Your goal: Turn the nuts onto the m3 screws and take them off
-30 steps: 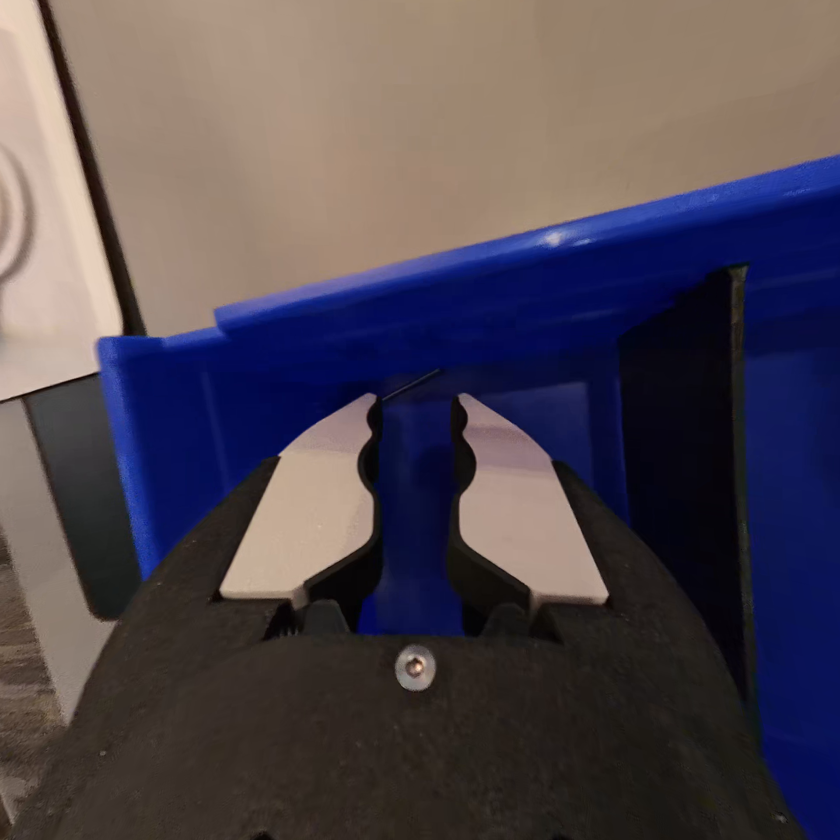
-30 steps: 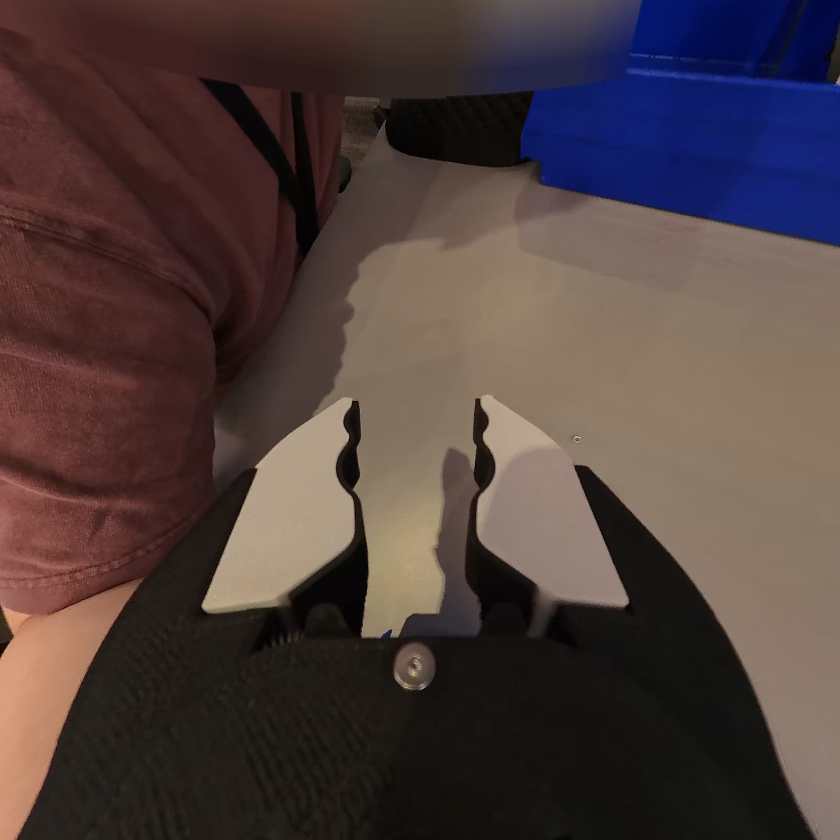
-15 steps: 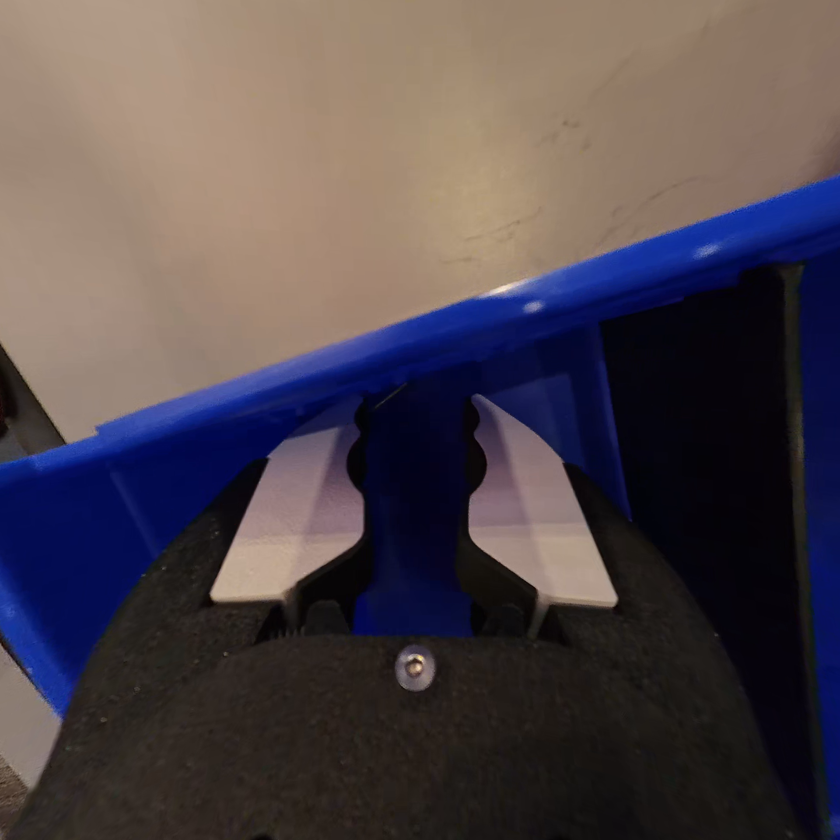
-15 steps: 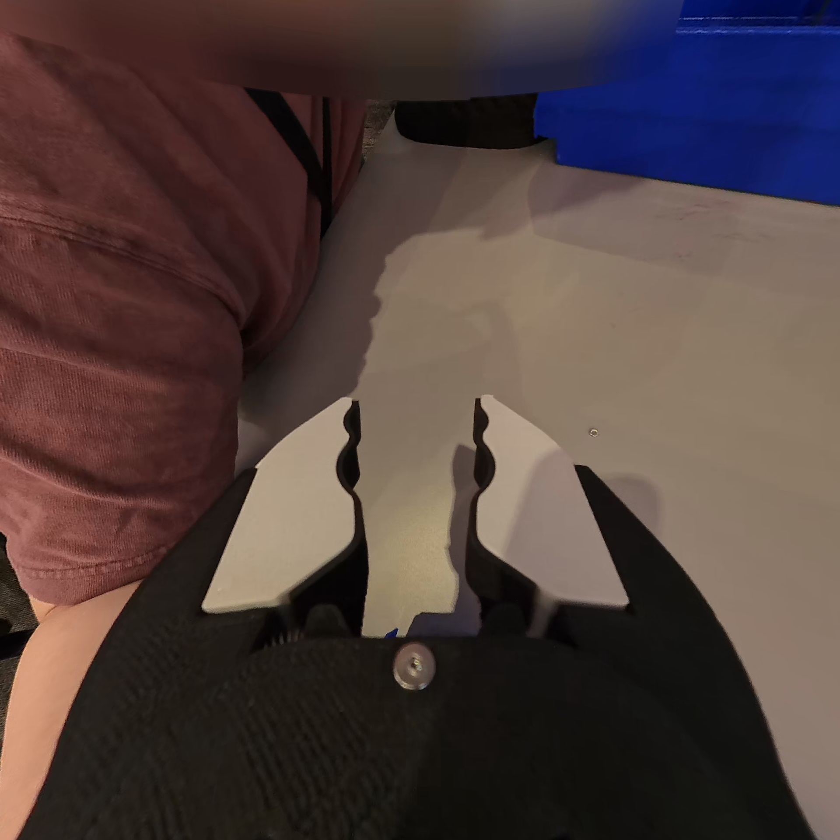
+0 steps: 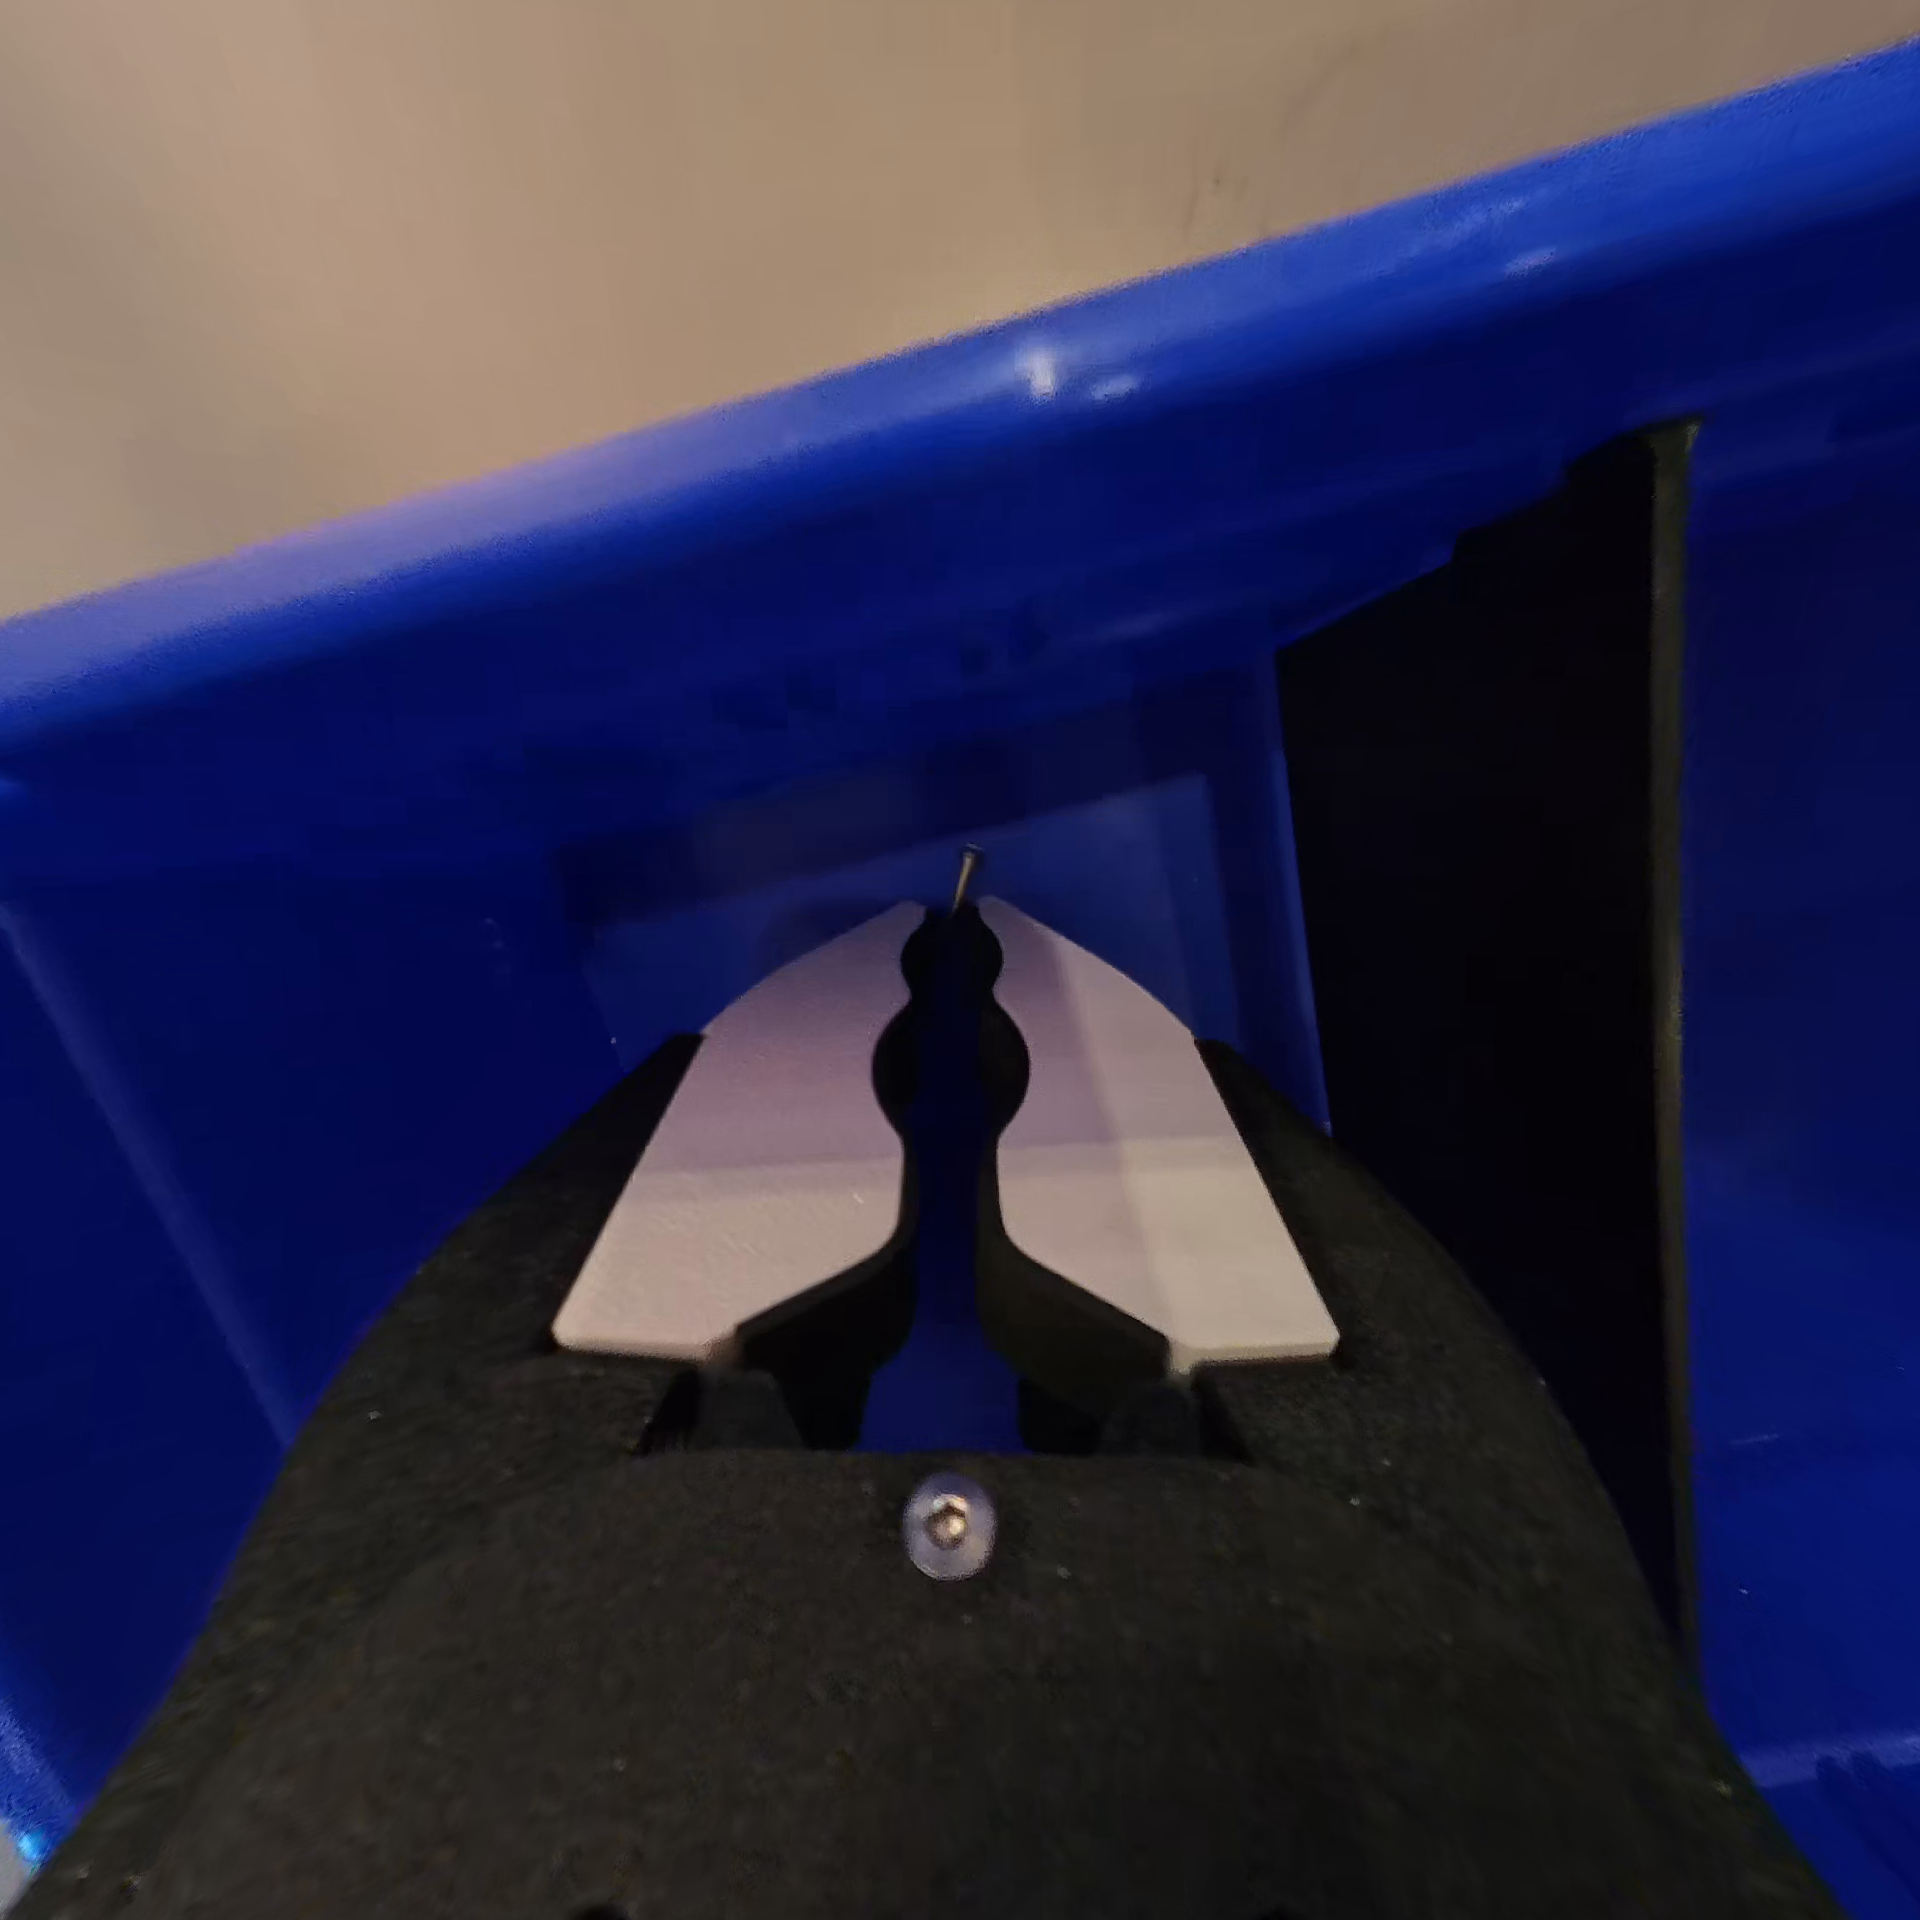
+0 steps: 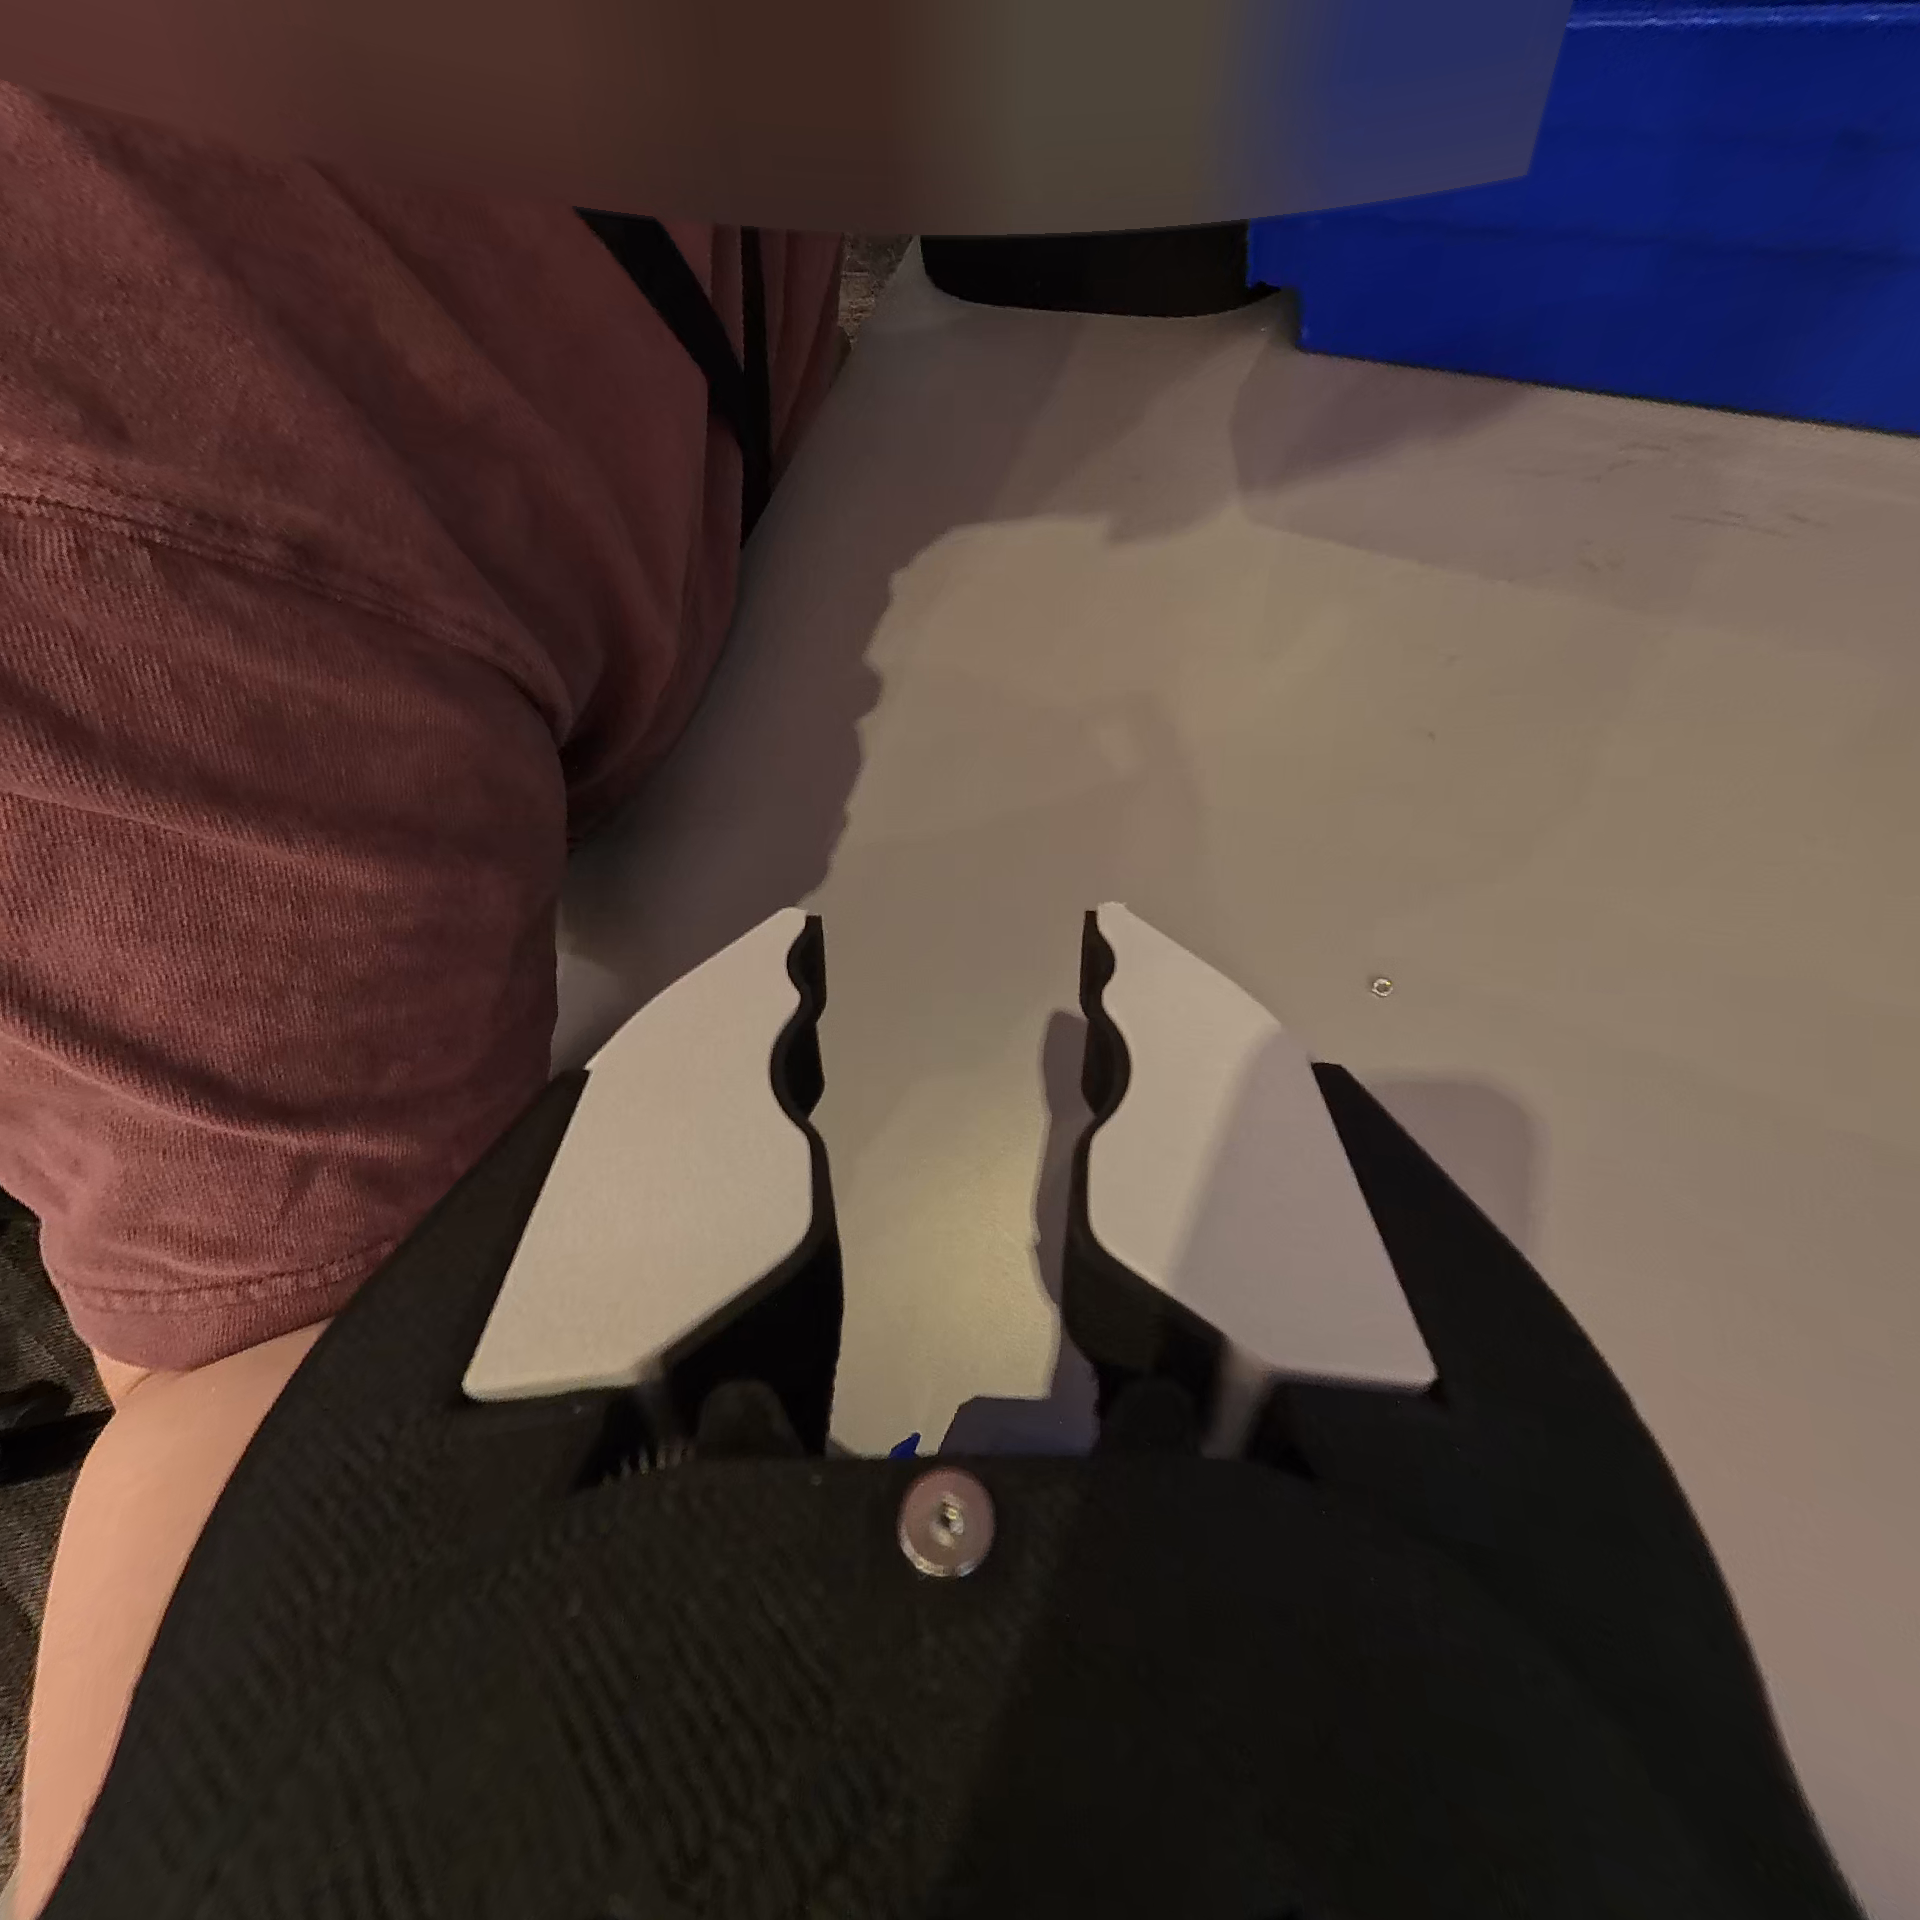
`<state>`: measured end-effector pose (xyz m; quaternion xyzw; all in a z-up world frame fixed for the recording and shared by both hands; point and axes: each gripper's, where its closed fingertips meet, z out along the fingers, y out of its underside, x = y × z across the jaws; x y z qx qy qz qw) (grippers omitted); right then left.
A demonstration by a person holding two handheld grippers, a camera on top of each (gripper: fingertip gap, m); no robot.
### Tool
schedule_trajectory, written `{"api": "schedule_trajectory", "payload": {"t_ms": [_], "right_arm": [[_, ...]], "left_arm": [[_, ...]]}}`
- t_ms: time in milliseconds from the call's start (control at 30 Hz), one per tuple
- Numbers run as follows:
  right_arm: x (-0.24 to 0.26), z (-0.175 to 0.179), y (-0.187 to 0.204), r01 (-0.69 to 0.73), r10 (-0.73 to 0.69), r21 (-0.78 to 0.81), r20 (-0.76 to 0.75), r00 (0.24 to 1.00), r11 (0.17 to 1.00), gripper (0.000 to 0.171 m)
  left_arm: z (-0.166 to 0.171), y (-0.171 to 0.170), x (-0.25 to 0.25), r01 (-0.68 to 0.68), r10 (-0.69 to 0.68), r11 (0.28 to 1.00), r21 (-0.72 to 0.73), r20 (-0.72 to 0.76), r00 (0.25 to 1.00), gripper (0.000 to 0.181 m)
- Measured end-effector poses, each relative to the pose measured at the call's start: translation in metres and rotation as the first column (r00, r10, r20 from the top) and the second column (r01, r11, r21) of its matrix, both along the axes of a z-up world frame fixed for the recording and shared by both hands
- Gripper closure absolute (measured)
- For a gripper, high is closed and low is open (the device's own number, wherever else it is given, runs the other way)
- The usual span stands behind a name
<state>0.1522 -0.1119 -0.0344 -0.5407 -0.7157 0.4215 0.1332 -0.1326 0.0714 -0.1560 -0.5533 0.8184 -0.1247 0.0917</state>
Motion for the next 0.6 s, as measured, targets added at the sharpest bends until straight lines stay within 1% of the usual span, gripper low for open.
{"api": "schedule_trajectory", "payload": {"t_ms": [133, 233, 333, 500, 600], "right_arm": [[0.0, -0.002, -0.002, -0.009, 0.009, -0.005, 0.012, 1.0, 1.0, 0.123], [0.0, -0.002, -0.003, -0.017, 0.017, -0.008, 0.01, 1.0, 1.0, 0.124], [0.0, -0.002, -0.003, -0.019, 0.019, -0.009, 0.009, 1.0, 1.0, 0.124], [0.0, 0.0, 0.0, -0.011, 0.011, 0.002, -0.007, 1.0, 1.0, 0.125], [-0.004, 0.006, 0.006, 0.012, -0.011, 0.027, -0.05, 0.999, 1.0, 0.125]], "left_arm": [[0.0, 0.001, -0.002, -0.02, 0.02, 1.0, 0.015, -0.008, 1.0, 0.178], [0.0, 0.003, -0.005, -0.068, 0.069, 0.997, 0.023, -0.015, 0.998, 0.178], [0.008, 0.005, -0.005, -0.117, 0.117, 0.993, 0.025, 0.026, 0.993, 0.178], [0.043, 0.014, -0.003, -0.227, 0.219, 0.973, 0.038, 0.155, 0.963, 0.178], [0.076, 0.012, 0.006, -0.303, 0.289, 0.953, 0.01, 0.264, 0.92, 0.179]]}}
